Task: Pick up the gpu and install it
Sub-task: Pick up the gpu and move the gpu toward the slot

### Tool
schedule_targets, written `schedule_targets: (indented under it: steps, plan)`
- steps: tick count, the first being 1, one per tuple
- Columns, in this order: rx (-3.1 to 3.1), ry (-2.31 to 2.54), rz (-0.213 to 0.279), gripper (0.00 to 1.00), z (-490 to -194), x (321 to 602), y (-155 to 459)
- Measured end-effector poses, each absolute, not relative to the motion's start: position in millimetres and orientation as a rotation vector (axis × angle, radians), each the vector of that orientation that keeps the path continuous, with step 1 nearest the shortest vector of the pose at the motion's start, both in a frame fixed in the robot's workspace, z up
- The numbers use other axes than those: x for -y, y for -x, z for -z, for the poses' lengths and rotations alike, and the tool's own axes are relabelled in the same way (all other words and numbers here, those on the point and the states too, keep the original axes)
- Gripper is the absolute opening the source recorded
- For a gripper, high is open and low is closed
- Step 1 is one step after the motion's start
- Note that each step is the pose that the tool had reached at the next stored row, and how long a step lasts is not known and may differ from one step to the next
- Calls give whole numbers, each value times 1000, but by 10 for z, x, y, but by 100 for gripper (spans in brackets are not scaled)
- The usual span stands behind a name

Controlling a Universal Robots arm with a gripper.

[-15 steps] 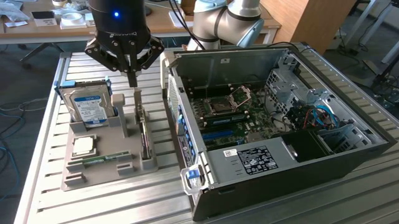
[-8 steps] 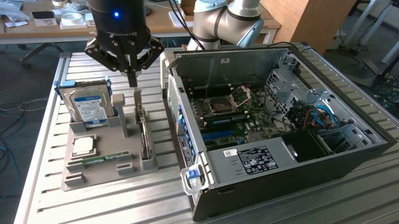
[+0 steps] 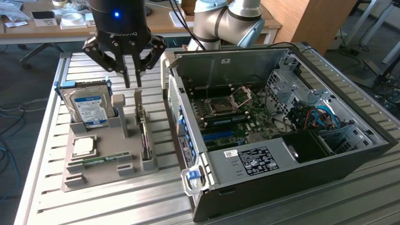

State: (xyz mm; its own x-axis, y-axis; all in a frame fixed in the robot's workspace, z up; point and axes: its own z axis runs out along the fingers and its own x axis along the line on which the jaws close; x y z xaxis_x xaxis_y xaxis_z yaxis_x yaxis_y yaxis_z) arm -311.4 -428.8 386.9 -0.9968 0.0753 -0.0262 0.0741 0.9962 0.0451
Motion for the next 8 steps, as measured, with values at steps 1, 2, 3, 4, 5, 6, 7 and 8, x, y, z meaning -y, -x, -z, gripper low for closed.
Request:
schedule_targets:
  steps: [1,2,3,4,5,6,7,8]
  plan:
    - [-3111,-116,-69,29,-3869,4288,3114]
    - [-3111,-116,-69,29,-3869,4288,3114]
    - [-3111,-116,-69,36,-3869,4288,3114]
    - [-3111,-116,-69,36,-3869,4288,3114]
    - [-3111,-116,-69,36,-3869,4288,3114]
    - [-3111,-116,-69,36,-3869,4288,3114]
    - [-3111,-116,-69,36,-3868,4288,3114]
    - [-3111,-117,-69,36,-3864,4289,3115]
